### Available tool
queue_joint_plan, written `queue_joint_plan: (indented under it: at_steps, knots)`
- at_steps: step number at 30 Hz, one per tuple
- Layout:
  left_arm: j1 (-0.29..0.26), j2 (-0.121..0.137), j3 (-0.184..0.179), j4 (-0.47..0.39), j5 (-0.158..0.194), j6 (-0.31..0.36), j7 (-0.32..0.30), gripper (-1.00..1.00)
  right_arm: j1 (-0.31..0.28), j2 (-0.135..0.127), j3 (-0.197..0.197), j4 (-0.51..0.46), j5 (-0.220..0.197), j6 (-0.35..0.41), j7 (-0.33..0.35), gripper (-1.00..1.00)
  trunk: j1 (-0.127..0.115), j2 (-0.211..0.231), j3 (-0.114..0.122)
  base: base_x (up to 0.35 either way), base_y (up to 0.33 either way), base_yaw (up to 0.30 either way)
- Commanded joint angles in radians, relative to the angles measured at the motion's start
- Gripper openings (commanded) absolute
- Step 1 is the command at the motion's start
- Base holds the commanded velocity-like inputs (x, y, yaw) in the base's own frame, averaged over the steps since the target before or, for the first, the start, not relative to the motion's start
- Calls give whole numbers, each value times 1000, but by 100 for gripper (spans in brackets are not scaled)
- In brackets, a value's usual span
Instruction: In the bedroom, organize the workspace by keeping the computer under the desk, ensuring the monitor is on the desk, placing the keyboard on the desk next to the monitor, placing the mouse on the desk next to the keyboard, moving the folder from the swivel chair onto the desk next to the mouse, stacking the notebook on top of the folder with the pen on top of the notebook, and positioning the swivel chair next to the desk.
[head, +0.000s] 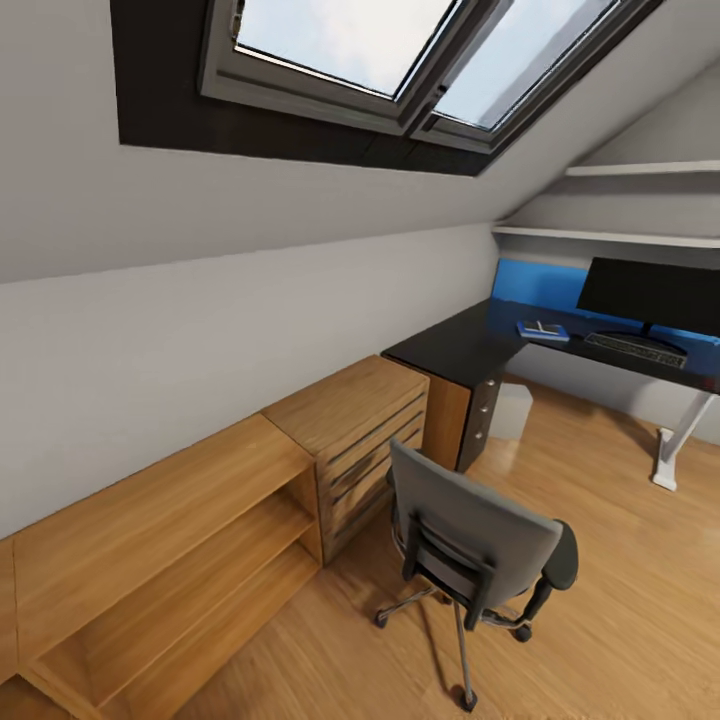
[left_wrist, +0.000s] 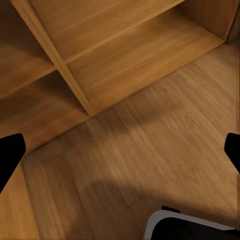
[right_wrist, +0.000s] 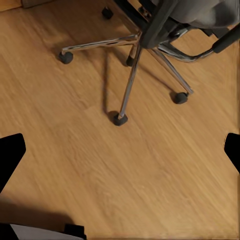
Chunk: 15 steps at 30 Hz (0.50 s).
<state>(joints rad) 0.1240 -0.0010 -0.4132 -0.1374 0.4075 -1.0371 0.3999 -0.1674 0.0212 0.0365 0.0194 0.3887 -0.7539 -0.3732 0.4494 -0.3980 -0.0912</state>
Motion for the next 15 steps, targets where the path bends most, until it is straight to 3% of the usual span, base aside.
queue_joint_plan:
  at_steps: [1,6,15]
  knots:
    - [0,0,-9,-2,7,-1,5,100,-1,0,3,2,7,-1,-10,100,1,-2,-2,4,3,-272]
    - [0,0,-9,-2,7,-1,5,100,-1,0,3,2,7,-1,-10,100,1,-2,-4,3,20,-272]
    - [0,0,-9,-2,7,-1,5,100,-1,0,3,2,7,-1,-10,100,1,-2,-8,125,169,-272]
